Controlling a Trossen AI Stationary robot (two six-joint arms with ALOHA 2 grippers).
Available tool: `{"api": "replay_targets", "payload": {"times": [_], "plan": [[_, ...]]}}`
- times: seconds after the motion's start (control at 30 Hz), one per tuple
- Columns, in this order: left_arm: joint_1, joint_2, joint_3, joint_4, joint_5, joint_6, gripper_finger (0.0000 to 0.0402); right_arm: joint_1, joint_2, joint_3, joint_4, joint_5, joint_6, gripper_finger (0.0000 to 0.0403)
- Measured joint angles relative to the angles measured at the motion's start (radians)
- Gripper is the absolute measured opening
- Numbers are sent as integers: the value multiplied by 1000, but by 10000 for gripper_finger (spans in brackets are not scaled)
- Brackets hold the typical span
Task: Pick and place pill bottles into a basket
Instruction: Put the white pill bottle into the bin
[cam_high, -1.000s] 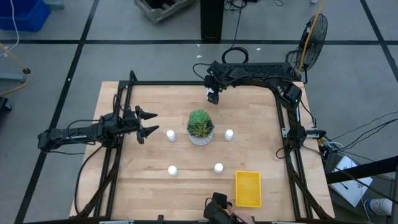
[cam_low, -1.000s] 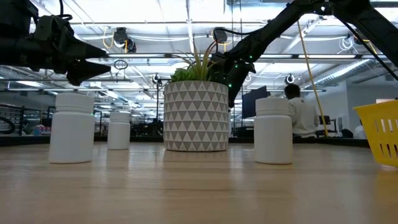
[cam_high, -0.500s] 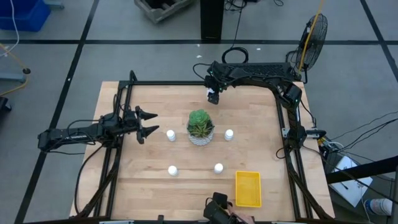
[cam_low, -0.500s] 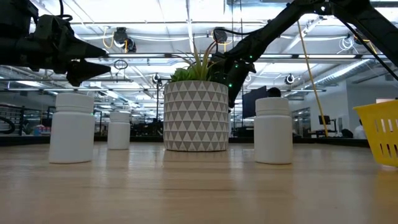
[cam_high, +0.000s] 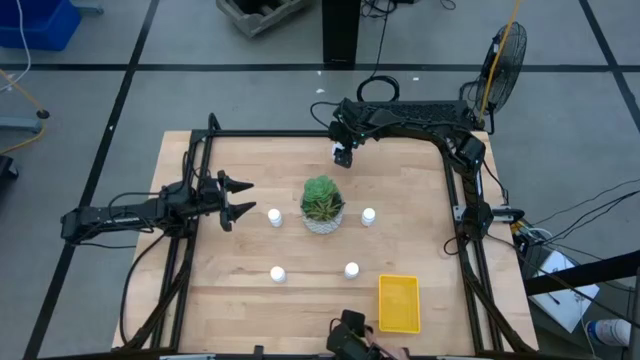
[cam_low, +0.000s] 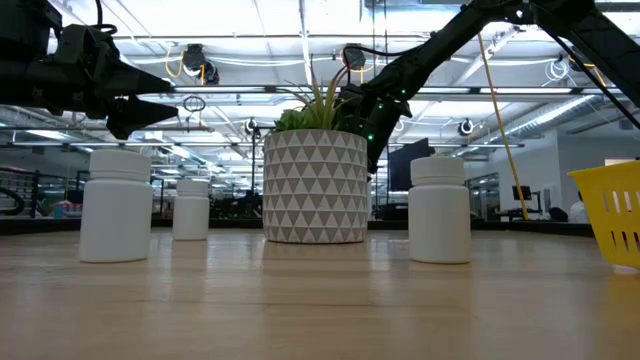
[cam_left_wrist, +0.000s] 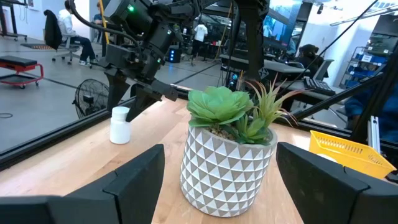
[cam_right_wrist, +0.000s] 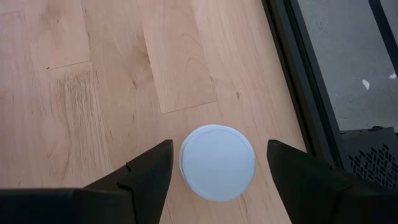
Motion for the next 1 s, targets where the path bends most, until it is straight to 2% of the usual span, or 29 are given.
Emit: {"api": "replay_targets", "payload": {"times": [0.47,0.77,1.0], "plan": [[0,0,0,0,0,-12,310,1,0,0,16,-3,7,162],[0,0,0,0,0,-13,310,1,0,0,15,-4,7,170],[0,0,0,0,-1,2,310,1,0,0,12,-3,7,155]]}}
